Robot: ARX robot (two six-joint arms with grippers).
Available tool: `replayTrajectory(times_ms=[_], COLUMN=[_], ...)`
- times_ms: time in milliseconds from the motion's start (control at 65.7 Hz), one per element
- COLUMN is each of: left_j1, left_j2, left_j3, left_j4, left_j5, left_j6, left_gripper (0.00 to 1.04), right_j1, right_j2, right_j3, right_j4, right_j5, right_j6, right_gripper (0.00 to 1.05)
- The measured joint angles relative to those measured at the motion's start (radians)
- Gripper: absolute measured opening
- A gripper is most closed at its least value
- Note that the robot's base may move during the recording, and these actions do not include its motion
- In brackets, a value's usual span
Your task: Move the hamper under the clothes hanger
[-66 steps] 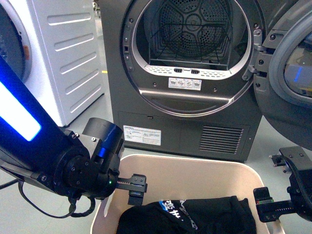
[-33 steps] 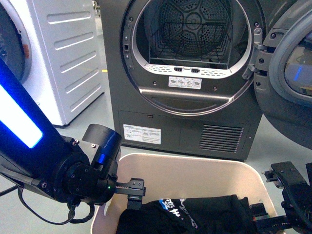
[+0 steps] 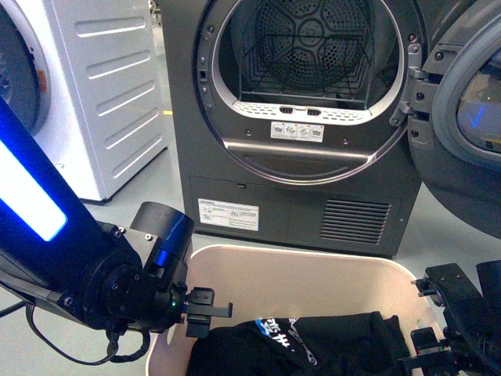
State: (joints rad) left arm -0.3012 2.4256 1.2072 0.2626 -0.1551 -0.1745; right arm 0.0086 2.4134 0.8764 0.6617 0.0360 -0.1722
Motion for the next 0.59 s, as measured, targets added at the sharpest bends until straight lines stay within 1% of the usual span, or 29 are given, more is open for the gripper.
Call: replayTrajectory(times_ms=[76,107,122,137,167,183,274,304,594], left_j1=[0.000,0.000,0.000,0.000,0.000,0.000,0.000,0.000,0.000], left_j2=[0.000,0.000,0.000,0.000,0.000,0.000,0.000,0.000,-0.003], left_j3=[0.000,0.000,0.000,0.000,0.000,0.000,0.000,0.000,-0.010], left_j4=[0.000,0.000,0.000,0.000,0.000,0.000,0.000,0.001,0.019], left_j5=[0.000,0.000,0.000,0.000,0.000,0.000,0.002,0.003,0.001], left_j6=[0.000,0.002,0.002,0.003,0.003,0.003,0.002,0.002,0.011], left_gripper=[0.37,0.29,0.28,0.24,0.21,0.17,0.04,0.04,0.04], right_j1=[0.005,0.007,0.008,0.008,0.009,0.009,0.010,0.010,0.008], right_j2=[0.000,0.000,0.000,0.000,0.000,0.000,0.000,0.000,-0.011], right_j3=[0.000,0.001,0.001,0.002,0.002,0.003,0.006,0.008,0.010], right_j4=[-0.004,-0.005,-0.006,-0.007,-0.008,-0.009,-0.011,-0.011,-0.025], right_j5=[-0.003,-0.004,-0.005,-0.007,-0.013,-0.017,-0.018,-0.018,-0.026], right_j6=[0.000,0.001,0.002,0.005,0.012,0.020,0.046,0.058,0.094], right_gripper=[0.31,0.26,0.22,0.21,0.16,0.13,0.06,0.04,0.04])
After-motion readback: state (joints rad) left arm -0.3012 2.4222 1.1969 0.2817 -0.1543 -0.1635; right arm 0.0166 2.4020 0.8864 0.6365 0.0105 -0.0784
